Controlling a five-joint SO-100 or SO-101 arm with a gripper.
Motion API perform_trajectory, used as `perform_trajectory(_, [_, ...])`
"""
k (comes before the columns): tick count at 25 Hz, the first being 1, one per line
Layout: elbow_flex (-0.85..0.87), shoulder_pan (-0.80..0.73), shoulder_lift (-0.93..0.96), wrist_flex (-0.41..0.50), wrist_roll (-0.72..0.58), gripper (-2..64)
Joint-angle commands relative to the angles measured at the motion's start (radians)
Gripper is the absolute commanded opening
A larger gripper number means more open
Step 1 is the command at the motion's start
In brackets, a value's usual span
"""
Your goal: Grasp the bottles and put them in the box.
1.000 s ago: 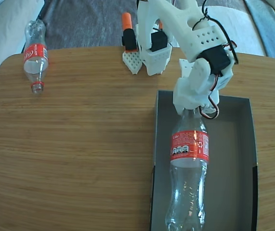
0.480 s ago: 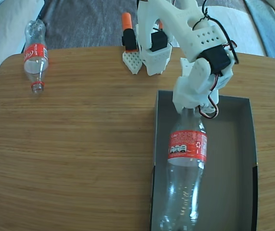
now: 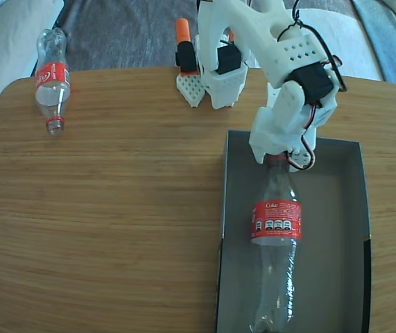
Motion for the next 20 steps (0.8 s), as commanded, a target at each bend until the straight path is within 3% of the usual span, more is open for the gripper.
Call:
perform_trajectory(1, [-0.115,0.014,0.041,-0.005,-0.003,24.3])
perform_trajectory(5, [-0.261,0.063,0.038,0.008,0.005,24.2])
perform_trajectory(8, [-0.348,0.115,0.035,0.037,-0.002,20.2])
perform_trajectory(13, [-0.396,0.229,0.032,0.057,0.011,19.7])
perform_trajectory(20, [-0.453,0.471,0.034,0.052,0.166,19.7])
